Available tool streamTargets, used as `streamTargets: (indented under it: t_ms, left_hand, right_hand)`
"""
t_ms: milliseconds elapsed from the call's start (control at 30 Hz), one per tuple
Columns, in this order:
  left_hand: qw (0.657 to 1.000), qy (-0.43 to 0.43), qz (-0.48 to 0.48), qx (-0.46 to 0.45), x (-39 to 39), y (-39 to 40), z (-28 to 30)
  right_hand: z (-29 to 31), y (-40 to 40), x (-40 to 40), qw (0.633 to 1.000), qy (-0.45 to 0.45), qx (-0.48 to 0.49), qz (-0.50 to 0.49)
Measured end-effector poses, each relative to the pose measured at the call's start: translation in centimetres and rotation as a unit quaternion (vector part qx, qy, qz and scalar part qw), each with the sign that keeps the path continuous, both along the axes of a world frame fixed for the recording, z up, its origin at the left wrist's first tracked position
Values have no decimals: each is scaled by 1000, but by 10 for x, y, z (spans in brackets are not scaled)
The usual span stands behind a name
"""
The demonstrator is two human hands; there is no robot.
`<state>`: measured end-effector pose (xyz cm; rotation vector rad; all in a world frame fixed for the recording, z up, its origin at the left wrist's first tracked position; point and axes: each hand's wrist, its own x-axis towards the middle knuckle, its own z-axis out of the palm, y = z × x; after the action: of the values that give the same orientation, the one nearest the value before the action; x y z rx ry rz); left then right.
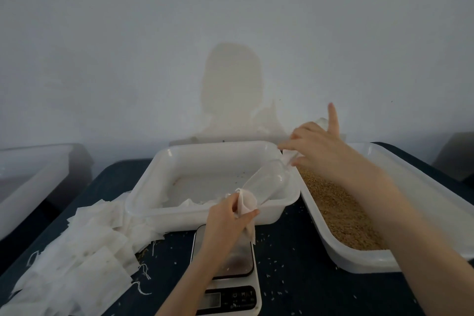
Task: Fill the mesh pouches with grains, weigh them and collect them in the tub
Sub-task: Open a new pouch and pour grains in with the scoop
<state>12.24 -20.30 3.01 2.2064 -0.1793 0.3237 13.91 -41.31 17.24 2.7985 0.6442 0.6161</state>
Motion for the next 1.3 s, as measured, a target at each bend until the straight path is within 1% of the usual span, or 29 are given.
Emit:
streamTargets:
  t_ms: [67,167,267,300,333,433,467,567,633,700,800,867,933,1000,1033,1100,1167,1233,1300]
  left_hand:
    - [1000,-17,-9,-1,1,4,3]
    - [999,-23,-20,23,3,9,4]
    - [997,-6,-34,71,2,12,-1]
    - [996,5,-42,78,2,12,-3]
    - [994,18,-52,97,3,13,-4]
    - [965,41,-57,253,2,23,-10]
    - [955,39,-51,289,2,29,-14]
    - [934,-5,-40,356,-4,49,-26]
    - [928,-36,-44,368,-5,56,-34]
    - [940,-61,-40,335,-6,60,-37]
    - [966,-27,-67,248,-10,69,-39]
    - [983,-11,-86,161,-16,76,-38]
    - [994,-9,-83,75,-22,85,-39]
    - [998,-16,-67,-4,-28,95,-44]
    - [997,-22,-57,-42,-30,98,-47]
    - [993,-28,-28,-114,-33,104,-54]
    - [986,-25,9,-164,-35,107,-59]
    - [982,-20,54,-178,-34,109,-65]
    - [982,-13,97,-164,-32,111,-70]
  right_hand:
    - [-16,-19,7,995,60,82,0]
    - [-41,-46,9,971,138,196,8]
    - [-65,-71,9,938,160,306,-2]
    - [-74,-79,10,934,154,322,-12]
    - [-83,-87,13,935,147,321,-27]
    - [-111,-110,22,936,147,304,-100]
    - [-120,-115,26,934,147,299,-130]
    - [-140,-120,30,932,134,272,-197]
    - [-148,-120,32,932,142,249,-222]
    - [-152,-120,31,931,172,204,-249]
    - [-151,-116,28,929,207,167,-256]
    - [-145,-112,23,929,216,150,-259]
    - [-137,-104,16,930,209,122,-276]
    - [-125,-88,7,940,161,117,-277]
    - [-118,-75,1,946,130,136,-263]
    - [-104,-42,-12,952,76,211,-207]
    - [-97,-5,-23,950,58,276,-133]
    - [-103,27,-30,955,73,279,-72]
    - [-122,51,-34,957,87,274,-37]
